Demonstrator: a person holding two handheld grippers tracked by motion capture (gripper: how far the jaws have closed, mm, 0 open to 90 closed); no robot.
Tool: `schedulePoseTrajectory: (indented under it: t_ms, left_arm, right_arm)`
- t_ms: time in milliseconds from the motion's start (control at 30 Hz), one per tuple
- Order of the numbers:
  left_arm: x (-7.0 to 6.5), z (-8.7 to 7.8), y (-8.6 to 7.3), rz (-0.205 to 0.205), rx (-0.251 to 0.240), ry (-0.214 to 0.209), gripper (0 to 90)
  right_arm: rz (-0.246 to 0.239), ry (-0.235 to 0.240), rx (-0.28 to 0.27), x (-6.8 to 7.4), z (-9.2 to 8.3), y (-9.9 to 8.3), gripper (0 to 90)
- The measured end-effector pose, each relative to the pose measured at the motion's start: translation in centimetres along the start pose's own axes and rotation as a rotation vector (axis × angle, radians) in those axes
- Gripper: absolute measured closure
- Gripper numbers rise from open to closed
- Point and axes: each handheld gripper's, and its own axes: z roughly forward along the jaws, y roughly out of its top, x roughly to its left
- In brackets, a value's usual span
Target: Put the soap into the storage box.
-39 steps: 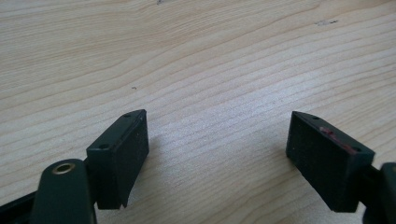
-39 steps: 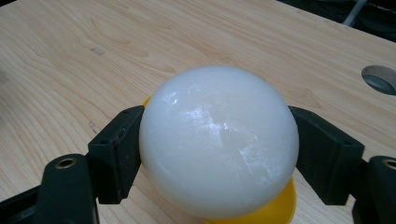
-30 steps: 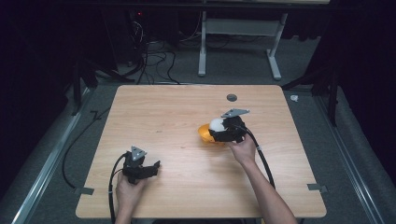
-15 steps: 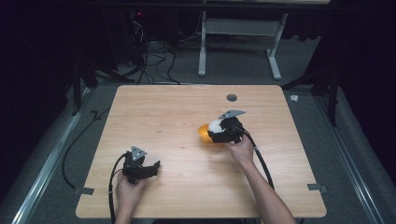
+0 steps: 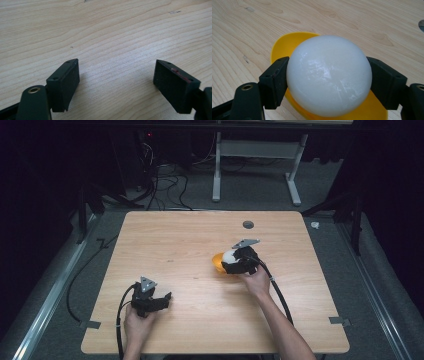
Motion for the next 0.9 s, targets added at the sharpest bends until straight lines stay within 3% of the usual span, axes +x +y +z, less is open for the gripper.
schedulePoseTrajectory:
  t_ms: [300, 900]
  left_arm:
    - [0.0, 0.0, 0.0, 0.0, 0.0, 0.0, 21.6]
    - [0.0, 0.0, 0.0, 0.0, 0.0, 0.0, 21.6]
  right_arm:
    - [0.015, 0.003, 0.022, -0.1, 0.4, -0.2, 23.4]
    - [0.034, 0.022, -0.072, -0.5, -2.1, 0.2, 23.3]
